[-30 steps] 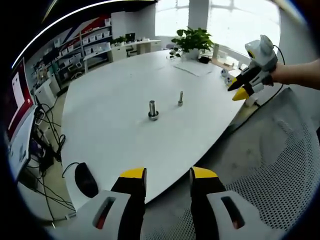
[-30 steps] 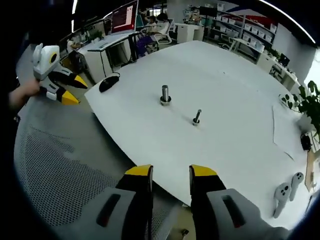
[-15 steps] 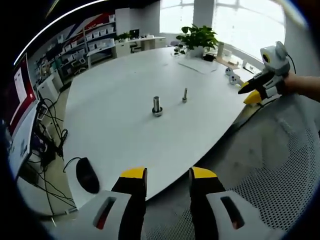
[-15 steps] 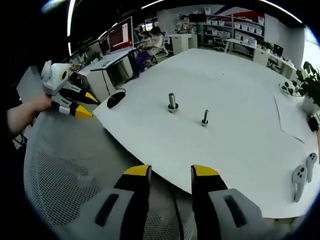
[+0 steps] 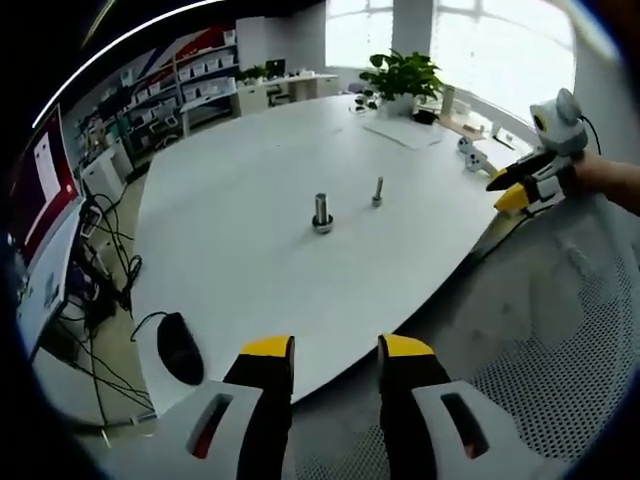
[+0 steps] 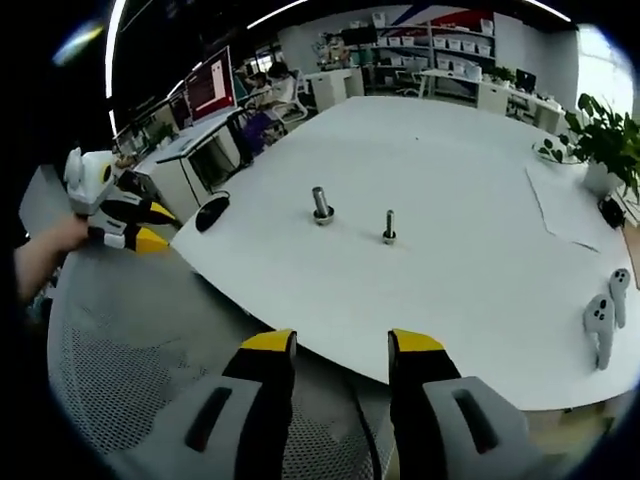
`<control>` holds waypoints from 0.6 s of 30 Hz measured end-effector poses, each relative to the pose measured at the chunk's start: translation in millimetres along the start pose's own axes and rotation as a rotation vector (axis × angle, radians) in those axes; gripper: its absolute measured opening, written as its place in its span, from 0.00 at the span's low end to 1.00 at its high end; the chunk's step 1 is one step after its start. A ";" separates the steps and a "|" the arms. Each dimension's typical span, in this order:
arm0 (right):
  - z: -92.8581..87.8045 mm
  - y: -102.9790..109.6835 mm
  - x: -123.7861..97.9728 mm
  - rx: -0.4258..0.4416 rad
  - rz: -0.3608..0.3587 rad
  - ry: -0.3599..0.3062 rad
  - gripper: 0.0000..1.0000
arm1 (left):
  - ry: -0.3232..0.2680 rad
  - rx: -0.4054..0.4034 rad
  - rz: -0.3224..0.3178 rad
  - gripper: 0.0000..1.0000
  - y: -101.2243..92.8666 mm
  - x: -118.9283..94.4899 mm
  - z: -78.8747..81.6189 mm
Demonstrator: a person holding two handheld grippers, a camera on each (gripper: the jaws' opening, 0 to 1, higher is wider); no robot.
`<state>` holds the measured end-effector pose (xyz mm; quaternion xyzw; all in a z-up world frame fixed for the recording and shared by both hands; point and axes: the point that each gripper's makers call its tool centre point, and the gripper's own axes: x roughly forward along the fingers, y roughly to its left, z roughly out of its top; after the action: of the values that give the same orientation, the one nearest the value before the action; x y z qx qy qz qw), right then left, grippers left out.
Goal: Place the washer onto the threaded stud by aligning its center hole with the stud, sliding it down to the base, and recovering from edge contact or off-axis alignment until the washer reaches the visible bottom stop.
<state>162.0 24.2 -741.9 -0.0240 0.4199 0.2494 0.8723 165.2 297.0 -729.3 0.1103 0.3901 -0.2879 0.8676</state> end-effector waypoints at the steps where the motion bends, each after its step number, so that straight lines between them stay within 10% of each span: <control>1: -0.7 0.7 0.2 -0.001 0.003 0.002 0.39 | -0.008 0.002 0.000 0.31 -0.7 -0.6 1.8; 18: 2.2 2.7 -0.6 -0.031 -0.002 -0.017 0.35 | 0.037 -0.028 0.010 0.28 4.0 2.6 -9.3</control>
<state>162.1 26.8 -739.6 -0.0360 0.4085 0.2554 0.8755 163.2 303.1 -737.6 0.1055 0.4096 -0.2760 0.8631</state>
